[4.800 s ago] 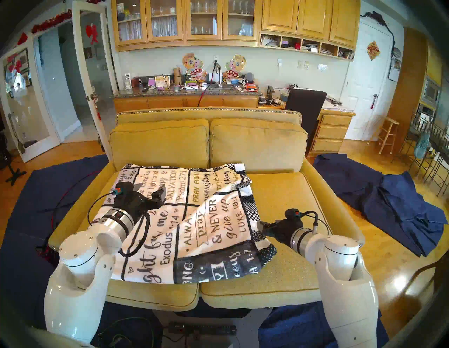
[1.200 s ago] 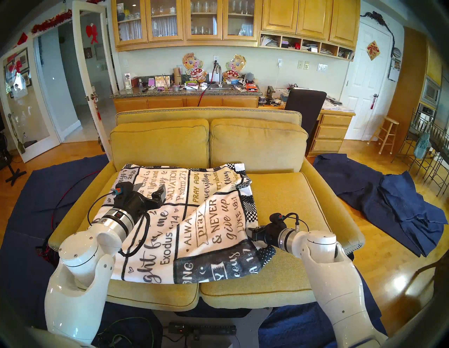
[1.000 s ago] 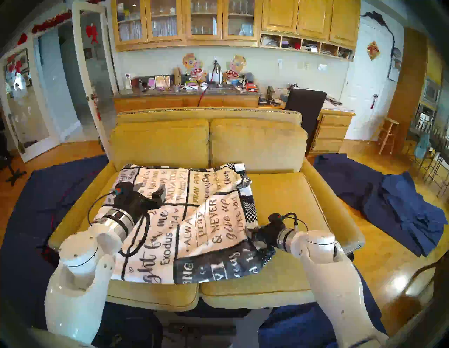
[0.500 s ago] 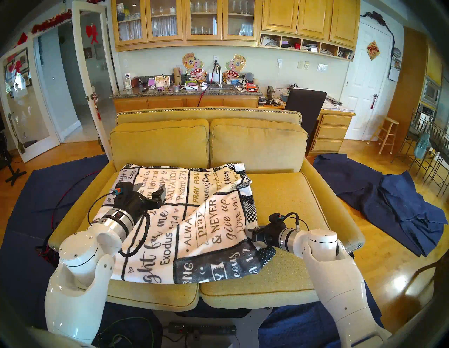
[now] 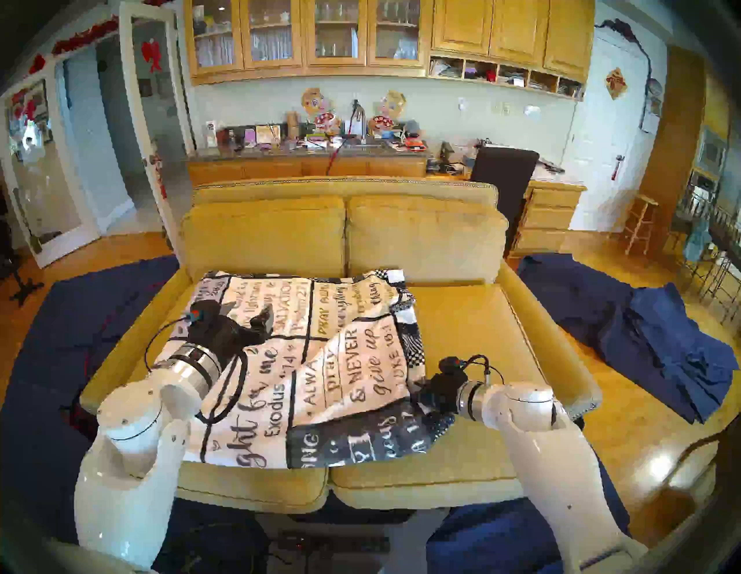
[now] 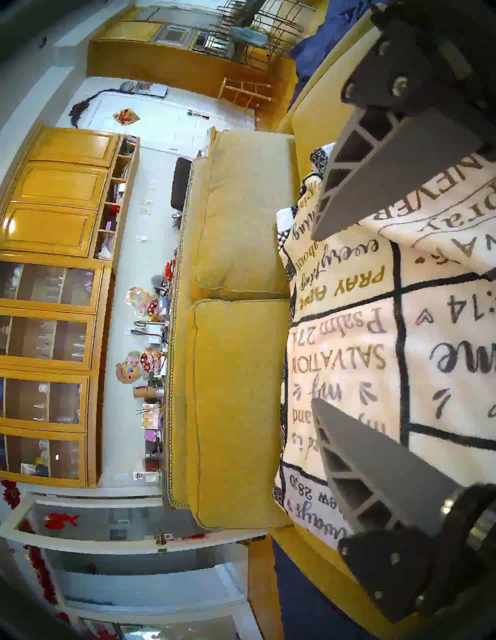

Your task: Fold the blanket in half twice

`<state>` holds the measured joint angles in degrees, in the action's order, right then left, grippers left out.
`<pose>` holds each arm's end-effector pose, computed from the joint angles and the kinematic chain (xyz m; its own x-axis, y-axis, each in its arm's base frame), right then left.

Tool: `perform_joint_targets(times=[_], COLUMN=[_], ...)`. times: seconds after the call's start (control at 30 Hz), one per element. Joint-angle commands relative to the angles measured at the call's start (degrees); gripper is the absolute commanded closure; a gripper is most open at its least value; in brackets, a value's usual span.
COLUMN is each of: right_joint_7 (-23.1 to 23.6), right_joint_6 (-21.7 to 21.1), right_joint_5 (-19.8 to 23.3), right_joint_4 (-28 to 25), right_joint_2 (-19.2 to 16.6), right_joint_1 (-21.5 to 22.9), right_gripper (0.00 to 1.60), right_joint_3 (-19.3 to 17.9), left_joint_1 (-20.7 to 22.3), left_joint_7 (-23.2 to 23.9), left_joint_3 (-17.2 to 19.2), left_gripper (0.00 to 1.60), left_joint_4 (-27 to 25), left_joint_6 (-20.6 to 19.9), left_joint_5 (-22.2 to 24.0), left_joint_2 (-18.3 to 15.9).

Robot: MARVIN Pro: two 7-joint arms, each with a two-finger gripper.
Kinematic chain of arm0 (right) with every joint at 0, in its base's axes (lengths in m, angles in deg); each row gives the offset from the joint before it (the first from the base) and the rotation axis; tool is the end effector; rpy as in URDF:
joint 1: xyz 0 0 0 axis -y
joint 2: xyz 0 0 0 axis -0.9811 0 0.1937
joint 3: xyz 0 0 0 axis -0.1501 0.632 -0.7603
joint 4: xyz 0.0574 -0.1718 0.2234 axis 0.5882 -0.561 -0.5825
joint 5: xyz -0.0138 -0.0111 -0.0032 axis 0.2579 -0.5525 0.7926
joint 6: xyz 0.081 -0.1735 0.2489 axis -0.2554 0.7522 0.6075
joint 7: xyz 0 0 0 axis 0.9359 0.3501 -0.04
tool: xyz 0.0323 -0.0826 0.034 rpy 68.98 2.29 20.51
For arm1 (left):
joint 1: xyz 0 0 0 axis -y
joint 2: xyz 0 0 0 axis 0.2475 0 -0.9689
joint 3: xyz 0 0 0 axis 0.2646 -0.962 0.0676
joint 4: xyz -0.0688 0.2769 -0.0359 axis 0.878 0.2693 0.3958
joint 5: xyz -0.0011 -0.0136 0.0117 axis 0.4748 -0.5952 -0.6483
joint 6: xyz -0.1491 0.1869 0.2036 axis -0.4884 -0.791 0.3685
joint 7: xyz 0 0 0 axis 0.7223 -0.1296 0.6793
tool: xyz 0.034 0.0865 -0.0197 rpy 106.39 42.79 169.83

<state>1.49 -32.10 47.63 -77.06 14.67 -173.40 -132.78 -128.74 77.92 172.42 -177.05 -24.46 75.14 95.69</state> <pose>0.3594 -0.0656 -0.3905 0.6907 0.0007 0.7232 0.4089 -0.8252 -0.3897 0.3012 0.0149 -0.2259 0.1803 0.0576 0.9819 -0.1300 -0.9881 0.0819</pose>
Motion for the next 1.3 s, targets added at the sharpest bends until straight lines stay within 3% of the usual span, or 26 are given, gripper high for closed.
perform_joint_targets(times=[0.0,0.03,0.07,0.87,1.27], right_joint_7=[1.5,1.8,1.9,1.5,-2.6], right_joint_6=[0.4,0.6,0.7,0.7,0.2], right_joint_5=[0.7,1.0,1.1,2.8,1.4], right_joint_4=[0.3,0.5,0.6,-4.3,-6.4], right_joint_2=[0.0,-0.1,-0.2,-1.5,-3.1], right_joint_1=[0.5,0.4,0.4,-3.0,-4.2], right_gripper=[1.21,1.56,1.6,1.6,1.6], right_joint_3=[0.1,0.0,-0.1,-3.0,-5.4], left_joint_1=[1.0,1.0,1.0,1.1,1.1], left_joint_7=[0.0,0.0,0.0,0.2,0.4], left_joint_3=[-0.1,0.0,0.0,0.0,0.1], left_gripper=[0.0,0.0,0.0,0.0,0.0], left_joint_4=[-1.7,-1.7,-1.7,-1.7,-1.7], left_joint_6=[0.7,0.7,0.7,0.6,0.6], left_joint_5=[0.0,0.0,0.0,-0.2,-0.3], left_joint_2=[0.1,0.2,0.2,0.4,0.5])
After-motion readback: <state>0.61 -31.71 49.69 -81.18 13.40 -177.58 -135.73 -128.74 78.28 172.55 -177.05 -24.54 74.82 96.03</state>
